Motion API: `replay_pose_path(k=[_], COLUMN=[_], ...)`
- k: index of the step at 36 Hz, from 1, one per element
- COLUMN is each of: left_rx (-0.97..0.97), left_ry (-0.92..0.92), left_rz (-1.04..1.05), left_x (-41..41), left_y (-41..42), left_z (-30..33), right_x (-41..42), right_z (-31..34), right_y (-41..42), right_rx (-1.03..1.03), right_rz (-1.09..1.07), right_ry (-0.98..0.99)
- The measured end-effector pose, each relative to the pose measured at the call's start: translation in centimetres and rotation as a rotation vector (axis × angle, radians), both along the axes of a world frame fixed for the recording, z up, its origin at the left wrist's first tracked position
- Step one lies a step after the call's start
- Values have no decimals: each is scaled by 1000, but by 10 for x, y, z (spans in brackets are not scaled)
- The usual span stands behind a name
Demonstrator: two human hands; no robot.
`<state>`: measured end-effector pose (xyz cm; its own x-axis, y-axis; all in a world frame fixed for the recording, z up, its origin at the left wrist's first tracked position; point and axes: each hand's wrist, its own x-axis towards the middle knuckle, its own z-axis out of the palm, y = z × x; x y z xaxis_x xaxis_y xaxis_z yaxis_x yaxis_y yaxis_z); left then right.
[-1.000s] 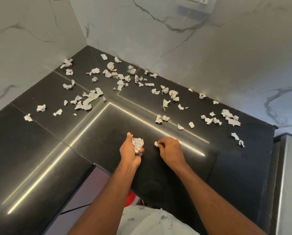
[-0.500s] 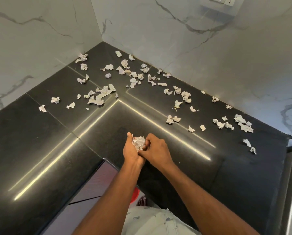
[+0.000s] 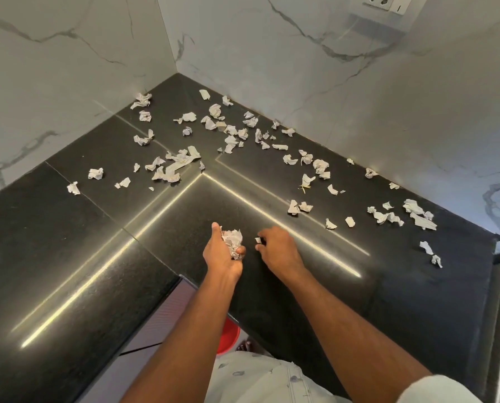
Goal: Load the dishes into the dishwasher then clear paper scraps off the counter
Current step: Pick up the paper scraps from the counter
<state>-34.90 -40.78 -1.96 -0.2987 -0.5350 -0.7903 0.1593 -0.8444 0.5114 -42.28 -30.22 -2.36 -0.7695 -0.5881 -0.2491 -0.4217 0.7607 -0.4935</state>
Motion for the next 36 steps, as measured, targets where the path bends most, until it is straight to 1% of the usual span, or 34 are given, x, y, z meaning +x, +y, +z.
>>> replay_pose_path(k=[3,7,9,11,13,15,16,18,20,22,24,27,30,32,34,35,36], left_rx=[-6,-17,-14,0,13,23,27,55,92,99,100,122,120,115,111,107,92], left_ry=[-5,-23,-25,-17,-1,12,14,35,51,49,85,119,90,61,38,25,17], left_rz=[-6,-18,-31,-40,-39,-48,-51,-48,-35,-60,-125,-192,-204,-195,-225,-238,-240], left_x=[-2,-7,-10,-16,-22,-27,-30,-35,-42,-49,-55,-63,-70,-75,-77,-79,-80], left_y=[-1,-2,-2,1,3,5,6,8,12,17,22,27,29,27,23,21,18], left_z=[-2,-3,-4,-4,-2,-3,-3,-4,-7,-7,-10,-15,-14,-13,-15,-15,-15], right_x=[-2,-5,-7,-10,-13,-13,-12,-7,-1,1,-1,-7,-17,-29,-42,-49,-57], right_z=[-4,-4,-5,-7,-4,7,15,27,30,27,23,19,23,25,23,21,18], right_y=[-1,1,5,9,12,17,19,22,24,24,23,23,28,34,42,46,49], right_rx=[50,61,56,35,-73,-306,-406,-506,-456,-371,-348,-352,-342,-341,-406,-437,-447], right_rz=[112,180,185,137,-5,-159,-173,-74,75,157,123,-34,-174,-186,-168,-179,-215], right_ry=[88,190,199,151,33,-121,-154,-164,-109,-38,21,41,-89,-259,-490,-555,-541])
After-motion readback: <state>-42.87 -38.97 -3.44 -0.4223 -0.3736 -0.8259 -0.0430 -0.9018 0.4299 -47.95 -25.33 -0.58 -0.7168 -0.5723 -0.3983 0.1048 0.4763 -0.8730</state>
